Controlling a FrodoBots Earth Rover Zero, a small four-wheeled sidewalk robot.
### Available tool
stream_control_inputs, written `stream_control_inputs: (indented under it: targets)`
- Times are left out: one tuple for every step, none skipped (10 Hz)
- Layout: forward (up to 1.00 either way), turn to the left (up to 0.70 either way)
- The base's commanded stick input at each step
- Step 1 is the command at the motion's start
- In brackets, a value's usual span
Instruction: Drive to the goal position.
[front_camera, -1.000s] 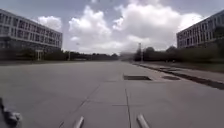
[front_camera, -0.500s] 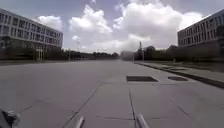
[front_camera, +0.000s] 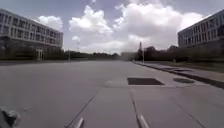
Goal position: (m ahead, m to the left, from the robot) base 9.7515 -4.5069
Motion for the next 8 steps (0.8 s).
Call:
stream_control_inputs:
  targets:
    - [0.7, 0.0]
    - [0.7, 0.0]
    - [0.7, 0.0]
    - [0.7, 0.0]
    - [0.7, 0.0]
    - [0.7, 0.0]
    - [0.7, 0.0]
    - [0.7, 0.0]
